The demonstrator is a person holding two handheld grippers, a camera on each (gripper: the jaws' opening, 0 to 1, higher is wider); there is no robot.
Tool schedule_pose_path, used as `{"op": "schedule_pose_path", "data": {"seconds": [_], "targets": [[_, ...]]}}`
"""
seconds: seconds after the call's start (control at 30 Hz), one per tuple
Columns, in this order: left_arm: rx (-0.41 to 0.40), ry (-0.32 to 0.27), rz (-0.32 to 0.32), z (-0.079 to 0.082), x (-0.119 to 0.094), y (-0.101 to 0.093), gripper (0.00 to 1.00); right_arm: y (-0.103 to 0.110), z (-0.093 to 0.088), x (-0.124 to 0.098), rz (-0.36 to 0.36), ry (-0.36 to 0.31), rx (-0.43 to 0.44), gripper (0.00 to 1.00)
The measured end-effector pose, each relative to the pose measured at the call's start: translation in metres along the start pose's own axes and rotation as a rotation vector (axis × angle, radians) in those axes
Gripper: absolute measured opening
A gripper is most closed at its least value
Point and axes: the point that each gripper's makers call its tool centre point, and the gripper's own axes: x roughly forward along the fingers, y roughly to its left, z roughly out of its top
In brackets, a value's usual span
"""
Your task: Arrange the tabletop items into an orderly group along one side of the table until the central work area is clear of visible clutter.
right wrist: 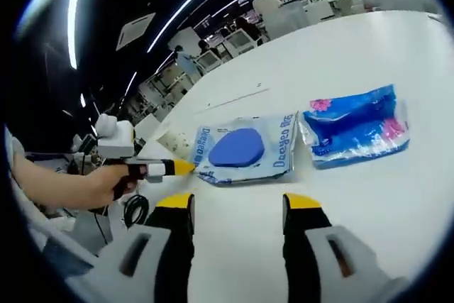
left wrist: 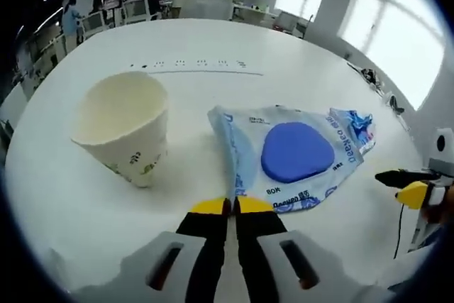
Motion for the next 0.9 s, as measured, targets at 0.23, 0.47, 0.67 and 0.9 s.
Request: {"op": "schedule_pose_path", "data": {"seconds": [0.23, 0.47, 0.67, 0.9], "targets": [[-0.015, -0.097, 0.005, 0.009, -0.019, -0.002, 0.39, -0.006, -0.024, -0.033, -0.021, -0.02, 0.073, 0.61], [0.002, -0.179, 0.005, 0.009, -0.05, 0.008, 0.82, -0.001, -0.018, -0.045, -0.049, -0.066, 0.124, 0.69], [0.032, -0.191, 0.012, 0.005, -0.067, 0.017, 0.82, 0.001, -0.019, -0.05, -0.055, -0.076, 0.15, 0.69], [-0.002, -0.197, 0.027, 0.001, -0.076, 0.028, 0.81, 0.004, -0.032, -0.052, -0.072, -0.053, 0.151, 0.68]]}}
